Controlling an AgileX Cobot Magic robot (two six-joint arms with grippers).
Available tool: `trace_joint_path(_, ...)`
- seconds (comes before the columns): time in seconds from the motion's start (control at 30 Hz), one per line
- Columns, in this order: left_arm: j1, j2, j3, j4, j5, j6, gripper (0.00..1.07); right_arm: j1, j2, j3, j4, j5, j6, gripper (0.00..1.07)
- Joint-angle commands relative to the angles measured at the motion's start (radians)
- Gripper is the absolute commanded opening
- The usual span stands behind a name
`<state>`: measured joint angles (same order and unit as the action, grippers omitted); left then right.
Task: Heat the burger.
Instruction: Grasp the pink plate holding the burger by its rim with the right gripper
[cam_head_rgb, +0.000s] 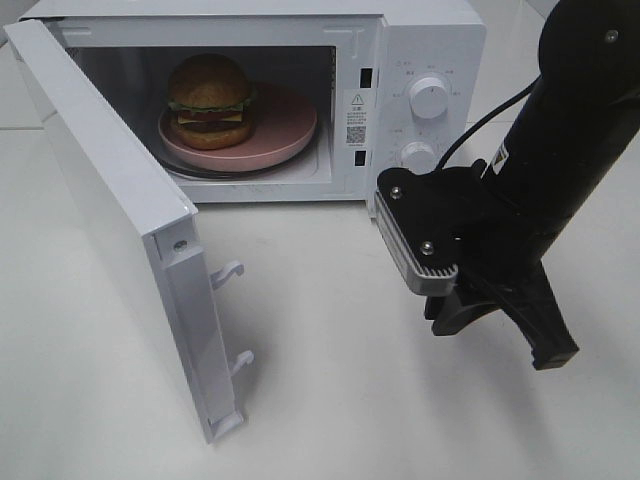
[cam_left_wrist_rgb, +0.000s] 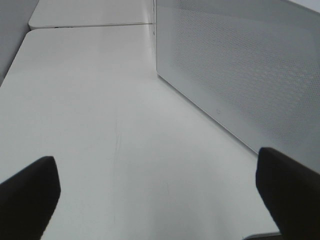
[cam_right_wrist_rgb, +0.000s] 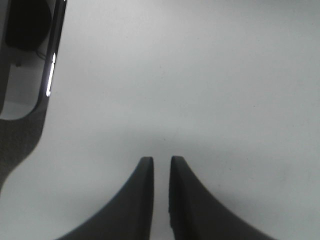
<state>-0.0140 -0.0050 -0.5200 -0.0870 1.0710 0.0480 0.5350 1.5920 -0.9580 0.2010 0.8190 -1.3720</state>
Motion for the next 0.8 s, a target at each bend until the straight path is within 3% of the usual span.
trace_joint_path(0.03,0.002,-0.007,0.003,-0.004,-0.003,0.002,1.00,0.003,-0.009,-0.005,-0.078,-0.038,-0.073,0.22)
trace_joint_path(0.07,0.002,-0.007,0.003,-0.004,-0.003,0.002,1.00,0.003,-0.010,-0.005,-0.120,-0.071,-0.071,0.29)
trace_joint_path(0.13,0.002,-0.007,0.003,-0.004,-0.003,0.002,1.00,0.003,-0.010,-0.005,-0.140,-0.086,-0.071,0.33)
trace_joint_path(0.17,0.002,-0.007,0.003,-0.004,-0.003,0.002,1.00,0.003,-0.010,-0.005,-0.167,-0.112,-0.070,0.42)
trace_joint_path(0.23,0.002,-0.007,0.003,-0.004,-0.003,0.002,1.00,0.003,-0.010,-0.005,-0.173,-0.126,-0.070,0.47)
trace_joint_path(0.27,0.002,-0.007,0.003,-0.004,-0.003,0.002,1.00,0.003,-0.010,-0.005,-0.174,-0.150,-0.061,0.57)
trace_joint_path(0.37,0.002,-0.007,0.003,-0.004,-0.003,0.002,1.00,0.003,-0.010,-0.005,-0.174,-0.157,-0.053,0.63)
trace_joint_path(0.4,0.002,-0.007,0.003,-0.004,-0.003,0.002,1.00,0.012,-0.010,-0.005,-0.187,-0.177,-0.009,0.75)
trace_joint_path(0.47,0.002,-0.007,0.003,-0.004,-0.003,0.002,1.00,0.017,-0.010,-0.005,-0.201,-0.189,0.024,0.80)
trace_joint_path(0.53,0.002,-0.007,0.003,-0.004,-0.003,0.002,1.00,0.045,-0.010,-0.005,-0.279,-0.252,0.162,0.93)
trace_joint_path(0.63,0.002,-0.007,0.003,-0.004,-0.003,0.002,1.00,0.065,-0.010,-0.010,-0.358,-0.282,0.222,0.94)
trace_joint_path(0.8,0.002,-0.007,0.003,-0.004,-0.003,0.002,1.00,0.074,-0.008,-0.055,-0.378,-0.338,0.244,0.93)
